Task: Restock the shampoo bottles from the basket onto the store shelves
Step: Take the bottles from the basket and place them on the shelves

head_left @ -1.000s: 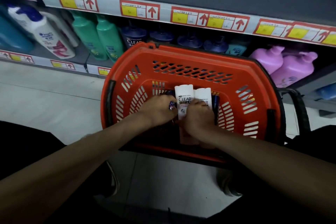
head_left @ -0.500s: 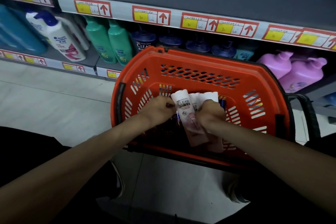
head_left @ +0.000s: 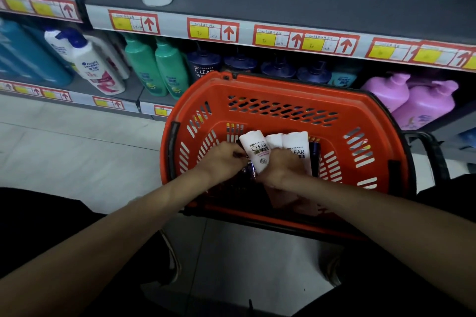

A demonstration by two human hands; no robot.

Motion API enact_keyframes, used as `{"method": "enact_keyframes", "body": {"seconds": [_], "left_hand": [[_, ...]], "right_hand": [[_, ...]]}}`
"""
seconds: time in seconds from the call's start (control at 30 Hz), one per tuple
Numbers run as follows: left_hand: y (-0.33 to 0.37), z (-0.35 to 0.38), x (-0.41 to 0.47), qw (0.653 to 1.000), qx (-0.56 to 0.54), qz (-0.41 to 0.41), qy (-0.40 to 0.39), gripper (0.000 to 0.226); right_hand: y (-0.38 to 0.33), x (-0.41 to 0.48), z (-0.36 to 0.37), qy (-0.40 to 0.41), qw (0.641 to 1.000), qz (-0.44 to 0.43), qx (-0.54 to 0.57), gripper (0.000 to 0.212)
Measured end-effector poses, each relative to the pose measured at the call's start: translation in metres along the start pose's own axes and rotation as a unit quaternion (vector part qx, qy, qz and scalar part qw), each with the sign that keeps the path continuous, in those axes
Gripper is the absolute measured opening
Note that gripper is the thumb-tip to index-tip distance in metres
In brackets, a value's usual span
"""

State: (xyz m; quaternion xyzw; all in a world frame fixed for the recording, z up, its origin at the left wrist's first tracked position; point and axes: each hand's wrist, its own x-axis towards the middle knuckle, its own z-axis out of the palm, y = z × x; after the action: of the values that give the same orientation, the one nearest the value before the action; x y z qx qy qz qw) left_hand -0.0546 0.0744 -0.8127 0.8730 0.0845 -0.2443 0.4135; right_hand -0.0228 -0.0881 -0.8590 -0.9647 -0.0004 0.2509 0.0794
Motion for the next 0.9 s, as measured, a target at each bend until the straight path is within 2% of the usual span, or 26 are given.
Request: {"method": "enact_keyframes", "body": {"seconds": [0.13,0.23,0.37,0.5,0.6,0.7,0.73,0.8,0.87,0.9], "left_hand": [[0.003,-0.009,0.002,0.986,-0.143,-0.090,0.009,0.016],[0.003,-0.018,0.002,0.965,-0.226,-0.128,0.036,0.017],[0.009,-0.027,0.002,0.944,-0.310,-0.110,0.026,0.026],[0.032,-0.028,0.001,0.926,-0.371,-0.072,-0.018,0.038],[0.053,-0.023,-0.005,0.898,-0.430,-0.065,-0.067,0.051],[0.069,-0.017,-0.012,0.870,-0.476,-0.057,-0.117,0.050],[0.074,-0.015,-0.014,0.866,-0.483,-0.053,-0.117,0.049],[0.079,-0.012,-0.017,0.869,-0.484,-0.046,-0.097,0.047],[0.084,-0.009,-0.019,0.865,-0.496,-0.035,-0.063,0.046],[0.086,-0.008,-0.021,0.857,-0.512,-0.027,-0.053,0.047]], "right_hand": [[0.004,-0.007,-0.024,-0.021,0.994,0.013,0.102,0.058],[0.007,-0.011,-0.046,-0.042,0.971,0.017,0.237,0.049],[0.009,-0.021,-0.080,-0.027,0.921,-0.018,0.389,0.048],[0.007,-0.041,-0.112,-0.034,0.849,-0.079,0.522,0.066],[0.006,-0.051,-0.120,-0.059,0.804,-0.085,0.586,0.055],[0.004,-0.060,-0.122,-0.078,0.767,-0.084,0.631,0.039],[0.005,-0.062,-0.122,-0.076,0.764,-0.091,0.634,0.036],[0.005,-0.067,-0.125,-0.049,0.785,-0.103,0.609,0.032],[0.005,-0.071,-0.129,-0.013,0.802,-0.110,0.587,0.036],[0.006,-0.072,-0.131,-0.005,0.799,-0.114,0.590,0.038]]}}
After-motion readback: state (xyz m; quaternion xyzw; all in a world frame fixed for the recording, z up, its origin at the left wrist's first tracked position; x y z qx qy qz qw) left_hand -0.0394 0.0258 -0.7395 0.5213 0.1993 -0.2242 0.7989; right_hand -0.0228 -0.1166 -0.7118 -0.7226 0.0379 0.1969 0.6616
